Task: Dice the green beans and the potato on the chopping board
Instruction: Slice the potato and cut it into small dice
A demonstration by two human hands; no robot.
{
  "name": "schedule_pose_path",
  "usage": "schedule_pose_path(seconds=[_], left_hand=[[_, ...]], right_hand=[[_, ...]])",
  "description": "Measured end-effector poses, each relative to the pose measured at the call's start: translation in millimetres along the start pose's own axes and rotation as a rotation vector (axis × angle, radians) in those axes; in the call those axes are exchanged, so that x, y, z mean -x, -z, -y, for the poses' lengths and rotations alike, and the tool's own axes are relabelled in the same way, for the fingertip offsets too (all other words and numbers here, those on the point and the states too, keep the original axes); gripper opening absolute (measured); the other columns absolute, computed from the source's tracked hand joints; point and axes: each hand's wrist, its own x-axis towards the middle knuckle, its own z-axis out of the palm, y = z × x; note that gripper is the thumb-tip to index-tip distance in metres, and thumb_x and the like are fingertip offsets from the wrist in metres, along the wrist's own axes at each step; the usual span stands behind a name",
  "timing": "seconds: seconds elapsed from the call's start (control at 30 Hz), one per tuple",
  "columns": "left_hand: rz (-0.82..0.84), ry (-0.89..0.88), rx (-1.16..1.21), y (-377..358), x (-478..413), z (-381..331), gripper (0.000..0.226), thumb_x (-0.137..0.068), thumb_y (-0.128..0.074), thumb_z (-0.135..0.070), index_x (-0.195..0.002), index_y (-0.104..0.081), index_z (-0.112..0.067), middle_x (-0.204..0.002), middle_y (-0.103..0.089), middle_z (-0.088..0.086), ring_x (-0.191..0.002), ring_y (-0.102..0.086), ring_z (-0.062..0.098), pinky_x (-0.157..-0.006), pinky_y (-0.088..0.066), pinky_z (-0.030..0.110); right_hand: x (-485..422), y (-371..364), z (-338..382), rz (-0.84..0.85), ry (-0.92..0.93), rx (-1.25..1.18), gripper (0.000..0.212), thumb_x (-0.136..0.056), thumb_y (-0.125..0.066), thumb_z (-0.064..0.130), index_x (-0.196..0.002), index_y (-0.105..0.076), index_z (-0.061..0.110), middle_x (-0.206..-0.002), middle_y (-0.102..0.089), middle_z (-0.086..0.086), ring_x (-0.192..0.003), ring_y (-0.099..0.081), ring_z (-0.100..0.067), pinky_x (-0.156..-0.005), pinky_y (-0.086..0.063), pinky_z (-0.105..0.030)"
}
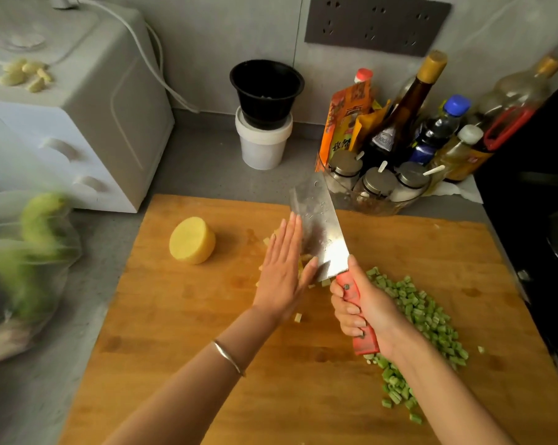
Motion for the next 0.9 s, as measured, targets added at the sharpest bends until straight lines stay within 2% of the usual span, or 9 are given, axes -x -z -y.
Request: schedule_pose_path(seconds=[0.17,0.33,0.4,0.5,0.6,0.67,0.73,0.8,0.9], left_hand=[[-0.05,0.177,0.127,-10.4,-14.0,8.1,0.054,-0.102,-0.017,-0.038,-0.148,0.007,-0.025,-0.156,0.013,-0.009,-0.142,0.017,0.002,-0.117,0.008,0.025],[0.043,0.326,0.012,-11.2,-6.9,35.3,0.055,-0.102,-0.015,-0.04,-0.149,0.007,-0.023,-0.156,0.014,-0.007,-0.142,0.02,0.009,-0.119,0.001,0.039],[0.018,0.33,0.043,0.3,-2.5,33.0,0.055,-0.102,-0.019,-0.041,-0.15,0.003,-0.024,-0.157,0.009,-0.008,-0.143,0.017,0.007,-0.119,0.0,0.039],[-0.045,0.223,0.12,28.6,8.4,15.5,0.057,-0.1,-0.022,-0.045,-0.15,0.001,-0.029,-0.158,0.004,-0.012,-0.143,0.011,0.0,-0.12,-0.001,0.035],[-0.107,0.098,0.101,58.5,20.7,-2.8,0.056,-0.102,-0.026,-0.04,-0.151,-0.005,-0.025,-0.16,-0.001,-0.009,-0.145,0.003,0.005,-0.119,-0.002,0.031],[-0.023,-0.057,0.0,73.4,25.4,-11.1,0.055,-0.102,-0.024,-0.041,-0.152,-0.01,-0.023,-0.16,-0.004,-0.007,-0.147,0.002,0.012,-0.119,0.002,0.032],[0.183,-0.202,-0.129,79.6,27.0,-13.3,0.055,-0.101,-0.019,-0.046,-0.152,-0.013,-0.026,-0.159,-0.005,-0.008,-0.146,0.004,0.012,-0.118,0.005,0.034],[0.405,-0.262,-0.255,77.3,26.5,-11.0,0.056,-0.099,-0.011,-0.052,-0.151,-0.01,-0.031,-0.159,-0.001,-0.01,-0.145,0.011,0.006,-0.118,0.009,0.033],[0.625,-0.261,-0.353,67.7,23.2,-7.5,0.059,-0.094,-0.005,-0.056,-0.15,-0.001,-0.037,-0.156,0.008,-0.015,-0.141,0.02,0.002,-0.114,0.018,0.025]], right_hand=[[3.4,-2.8,-2.9,0.03,-0.026,0.01,0.057,-0.092,-0.034,0.064,-0.065,-0.044,0.014,-0.047,-0.028,0.001,-0.032,-0.023,-0.008,-0.032,-0.023,-0.02],[14.4,10.0,-3.2,0.008,-0.026,0.057,0.056,-0.093,-0.035,0.063,-0.065,-0.045,0.015,-0.049,-0.028,0.0,-0.035,-0.023,-0.009,-0.035,-0.022,-0.021],[16.1,15.3,-3.9,-0.034,0.027,0.138,0.055,-0.091,-0.038,0.062,-0.067,-0.046,0.014,-0.05,-0.031,0.0,-0.036,-0.025,-0.01,-0.036,-0.023,-0.023],[12.9,22.7,-6.4,-0.146,0.214,0.459,0.06,-0.079,-0.04,0.071,-0.07,-0.048,0.012,-0.048,-0.035,0.002,-0.037,-0.03,-0.015,-0.044,-0.026,-0.031],[5.7,31.7,-11.5,-0.293,0.41,1.003,0.057,-0.082,-0.036,0.073,-0.072,-0.054,0.019,-0.052,-0.044,0.006,-0.044,-0.043,-0.018,-0.049,-0.03,-0.029],[4.3,32.9,-12.6,-0.348,0.495,1.327,0.049,-0.088,-0.039,0.069,-0.08,-0.055,0.023,-0.059,-0.049,0.008,-0.051,-0.047,-0.013,-0.047,-0.029,-0.024],[4.1,28.8,-13.1,-0.355,0.507,1.549,0.05,-0.089,-0.038,0.07,-0.094,-0.057,0.024,-0.074,-0.057,0.009,-0.063,-0.053,-0.011,-0.052,-0.035,-0.022],[4.0,22.8,-14.3,-0.335,0.49,1.679,0.053,-0.09,-0.034,0.071,-0.105,-0.056,0.025,-0.091,-0.065,0.007,-0.077,-0.061,-0.012,-0.062,-0.042,-0.024],[5.9,14.5,-15.5,-0.298,0.496,1.765,0.054,-0.093,-0.031,0.069,-0.112,-0.052,0.023,-0.104,-0.067,0.004,-0.093,-0.065,-0.015,-0.066,-0.036,-0.027]])
